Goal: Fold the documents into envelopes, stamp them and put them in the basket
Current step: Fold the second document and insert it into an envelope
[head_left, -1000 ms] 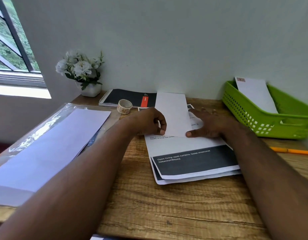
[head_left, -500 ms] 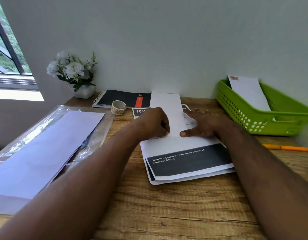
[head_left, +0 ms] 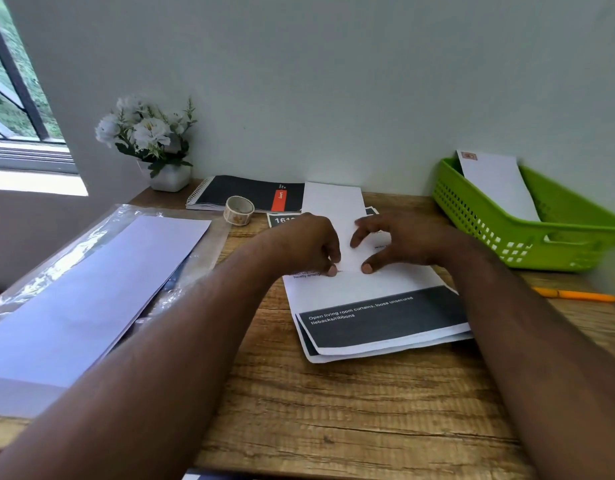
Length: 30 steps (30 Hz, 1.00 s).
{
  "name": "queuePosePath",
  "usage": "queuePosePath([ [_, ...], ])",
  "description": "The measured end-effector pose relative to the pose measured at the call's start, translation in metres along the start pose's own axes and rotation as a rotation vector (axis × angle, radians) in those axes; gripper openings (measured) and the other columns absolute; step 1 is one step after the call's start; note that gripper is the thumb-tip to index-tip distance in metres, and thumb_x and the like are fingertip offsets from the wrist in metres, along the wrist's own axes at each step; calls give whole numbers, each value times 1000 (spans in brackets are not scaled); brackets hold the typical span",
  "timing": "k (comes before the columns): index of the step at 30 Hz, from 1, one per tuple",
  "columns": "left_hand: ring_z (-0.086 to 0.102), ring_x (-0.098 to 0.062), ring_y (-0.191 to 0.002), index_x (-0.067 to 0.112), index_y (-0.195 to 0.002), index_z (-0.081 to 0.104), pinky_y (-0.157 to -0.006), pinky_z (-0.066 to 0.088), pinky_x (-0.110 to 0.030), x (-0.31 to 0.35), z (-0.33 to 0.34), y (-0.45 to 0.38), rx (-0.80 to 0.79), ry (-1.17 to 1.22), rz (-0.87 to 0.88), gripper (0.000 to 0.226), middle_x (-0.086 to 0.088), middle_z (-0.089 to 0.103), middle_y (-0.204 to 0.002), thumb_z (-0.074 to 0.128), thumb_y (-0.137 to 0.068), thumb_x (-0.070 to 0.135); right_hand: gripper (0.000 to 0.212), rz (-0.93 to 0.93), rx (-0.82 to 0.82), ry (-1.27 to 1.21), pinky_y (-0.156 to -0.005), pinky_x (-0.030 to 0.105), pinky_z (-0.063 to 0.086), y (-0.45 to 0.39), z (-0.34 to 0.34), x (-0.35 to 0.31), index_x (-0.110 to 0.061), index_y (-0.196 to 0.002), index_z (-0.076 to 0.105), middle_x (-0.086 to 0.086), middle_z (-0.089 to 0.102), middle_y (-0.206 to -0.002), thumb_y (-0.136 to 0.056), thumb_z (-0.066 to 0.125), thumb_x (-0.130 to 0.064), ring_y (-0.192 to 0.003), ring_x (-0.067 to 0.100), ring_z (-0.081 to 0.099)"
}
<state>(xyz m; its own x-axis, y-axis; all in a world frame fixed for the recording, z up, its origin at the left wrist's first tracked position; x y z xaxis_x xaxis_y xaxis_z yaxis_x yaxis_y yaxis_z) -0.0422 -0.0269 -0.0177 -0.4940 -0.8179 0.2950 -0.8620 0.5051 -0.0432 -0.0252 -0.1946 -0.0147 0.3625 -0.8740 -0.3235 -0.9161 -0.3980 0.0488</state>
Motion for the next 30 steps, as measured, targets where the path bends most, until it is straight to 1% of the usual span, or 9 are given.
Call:
queuePosePath([
  [5,62,-9,-83,15,-107,75,-81,51,-22,-2,-4,-1,21,-46,38,22,1,72,-104,66,-87,17,31,-37,-3,-18,-81,18,37,1,2,-12,-36,-98,72,-15,58,-118,-69,82,-42,-106,4,48],
  [9,65,-9,-88,13,-112,72,-87,52,-22,4,-8,4,46,-36,55,26,-1,73,-107,64,-88,16,25,-66,-13,-31,-83,12,37,0,0,-14,-30,-98,75,-18,64,-115,-74,80,-34,-101,-3,54],
  [12,60,-7,-82,16,-116,69,-80,49,-20,7,-6,4,57,-46,59,34,0,72,-107,69,-87,32,4,-112,17,-96,-68,-1,37,1,2,-19,-17,-79,77,-16,70,-106,-80,73,-18,-85,-10,59],
  [14,62,-13,-87,16,-116,69,-84,52,-30,6,0,0,61,-80,25,41,-1,71,-105,71,-84,41,18,-96,57,-197,-63,2,41,1,3,-17,-13,-64,70,-14,72,-98,-81,68,-10,-81,-5,63],
  [17,64,-24,-94,15,-108,72,-84,52,-35,10,1,-6,151,-132,39,21,-7,69,-101,62,-91,19,8,-92,137,-315,-66,9,44,2,3,-15,-7,-76,75,-17,72,-89,-81,69,-10,-73,-10,62],
  [20,61,-24,-91,11,-109,70,-80,51,-37,10,-7,-6,387,-104,100,29,-8,65,-99,53,-90,-1,10,-118,369,-559,-80,25,49,0,-7,-10,-26,-71,71,-9,74,-93,-75,78,-20,-87,5,68],
  [23,60,-24,-89,3,-111,67,-79,50,-34,7,-29,8,782,68,229,37,-12,66,-99,50,-83,-12,14,-150,717,-895,-86,33,49,2,-23,3,-30,-76,65,-4,69,-101,-72,76,-37,-101,19,63],
  [26,56,-13,-86,-1,-105,66,-77,44,-18,-3,-52,26,1141,397,276,26,-7,64,-95,52,-85,-9,26,-79,948,-1104,-89,25,45,4,-27,22,-21,-104,59,-1,58,-114,-82,72,-26,-119,19,53],
  [30,59,-11,-82,11,-102,63,-73,50,-30,-17,-70,36,1128,1165,256,19,-2,67,-91,50,-94,-1,61,36,932,-1249,-107,32,38,1,-20,41,-24,-133,42,-4,41,-142,-82,74,-27,-135,16,38],
])
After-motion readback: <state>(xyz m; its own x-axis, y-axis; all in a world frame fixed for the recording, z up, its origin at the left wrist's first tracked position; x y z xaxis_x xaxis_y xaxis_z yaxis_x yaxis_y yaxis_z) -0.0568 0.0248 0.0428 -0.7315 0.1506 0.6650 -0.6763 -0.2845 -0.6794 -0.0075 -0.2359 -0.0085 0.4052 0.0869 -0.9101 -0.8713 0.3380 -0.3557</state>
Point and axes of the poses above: each hand's wrist, its own y-axis away from the middle knuckle, its own z-axis out of the palm, x = y × z, the point moved 4 cm from there along -y, towards the middle knuckle
